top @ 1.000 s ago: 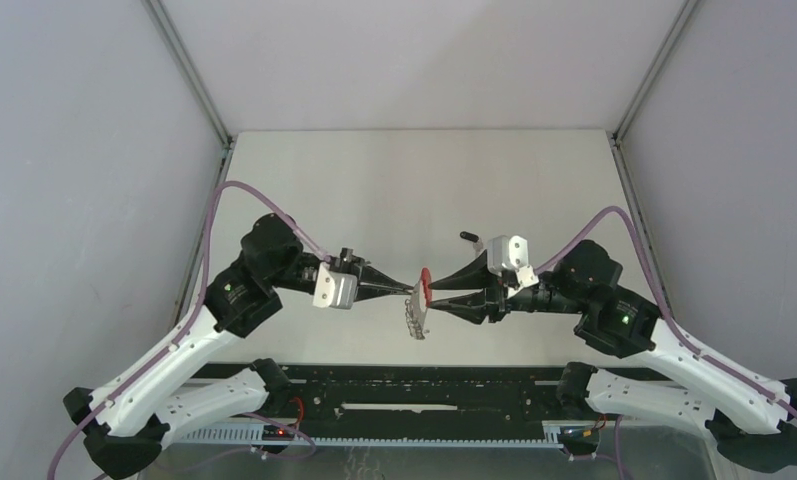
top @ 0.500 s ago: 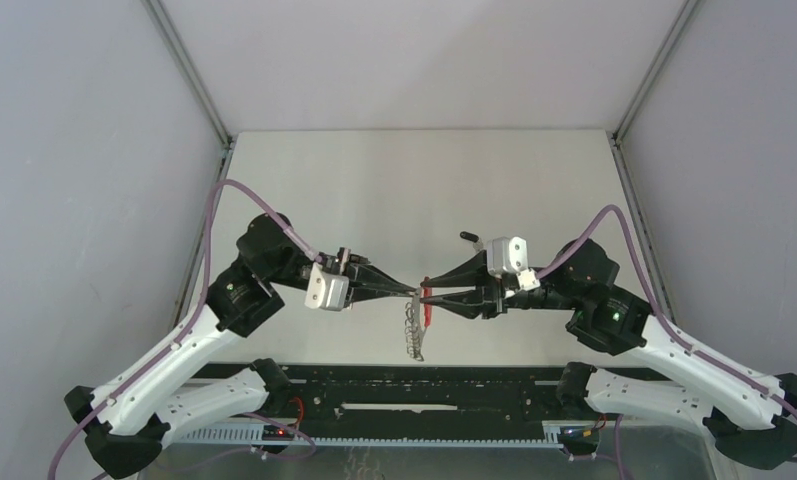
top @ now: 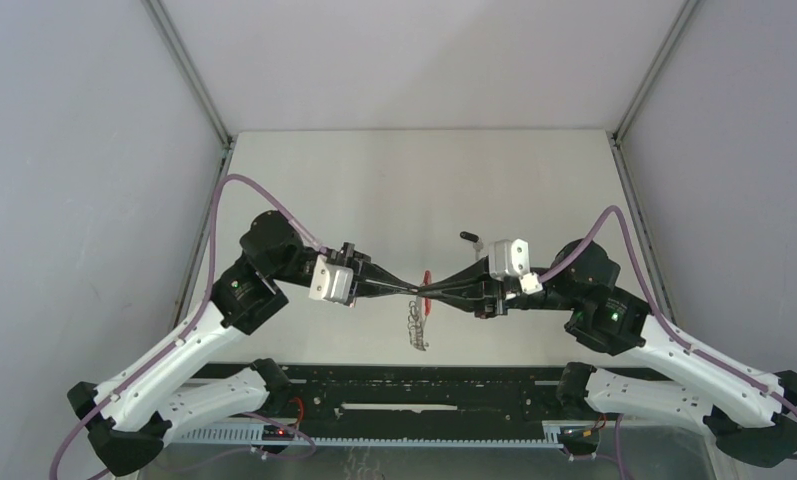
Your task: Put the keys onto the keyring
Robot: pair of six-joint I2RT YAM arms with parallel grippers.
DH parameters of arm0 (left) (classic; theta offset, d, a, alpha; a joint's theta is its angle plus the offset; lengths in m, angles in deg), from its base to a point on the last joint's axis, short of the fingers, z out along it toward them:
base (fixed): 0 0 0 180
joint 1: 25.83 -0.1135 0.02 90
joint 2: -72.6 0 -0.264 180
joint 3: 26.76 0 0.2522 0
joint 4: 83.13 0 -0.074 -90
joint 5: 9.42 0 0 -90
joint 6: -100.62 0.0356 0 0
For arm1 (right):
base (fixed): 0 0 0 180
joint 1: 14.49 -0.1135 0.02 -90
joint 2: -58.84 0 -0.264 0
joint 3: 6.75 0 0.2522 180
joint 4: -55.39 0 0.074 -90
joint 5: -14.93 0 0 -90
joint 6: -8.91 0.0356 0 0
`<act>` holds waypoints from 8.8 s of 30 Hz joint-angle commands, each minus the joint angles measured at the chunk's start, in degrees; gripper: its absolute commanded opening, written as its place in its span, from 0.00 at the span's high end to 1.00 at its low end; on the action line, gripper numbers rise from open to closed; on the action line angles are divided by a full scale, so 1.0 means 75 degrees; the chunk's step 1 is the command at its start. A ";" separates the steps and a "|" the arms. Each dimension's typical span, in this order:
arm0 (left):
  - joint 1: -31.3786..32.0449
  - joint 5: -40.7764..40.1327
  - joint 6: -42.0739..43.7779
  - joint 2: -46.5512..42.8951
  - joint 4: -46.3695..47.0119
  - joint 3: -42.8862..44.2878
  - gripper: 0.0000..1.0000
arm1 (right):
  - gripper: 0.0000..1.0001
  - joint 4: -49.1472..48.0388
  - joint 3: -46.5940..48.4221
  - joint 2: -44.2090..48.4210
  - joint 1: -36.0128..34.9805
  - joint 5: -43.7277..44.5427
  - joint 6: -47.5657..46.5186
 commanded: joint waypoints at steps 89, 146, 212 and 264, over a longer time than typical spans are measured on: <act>0.0025 0.0386 0.0646 -0.0059 -0.1112 0.0255 1.00 | 0.55 0.2376 0.1318 0.0477 -0.0389 0.2018 -0.0274; 0.0079 -0.0611 0.0577 0.0108 -0.1199 0.0386 0.67 | 1.00 0.5497 0.3459 -0.1475 -0.0732 0.2289 0.0333; -0.0095 0.0436 -0.1984 0.0110 0.0187 0.0144 0.78 | 1.00 0.3200 0.2326 -0.0733 -0.0876 0.1958 0.1073; -0.0153 -0.1034 -0.2099 -0.0206 -0.0058 -0.0042 0.71 | 1.00 0.0749 0.0779 0.0117 -0.0767 0.2838 0.1796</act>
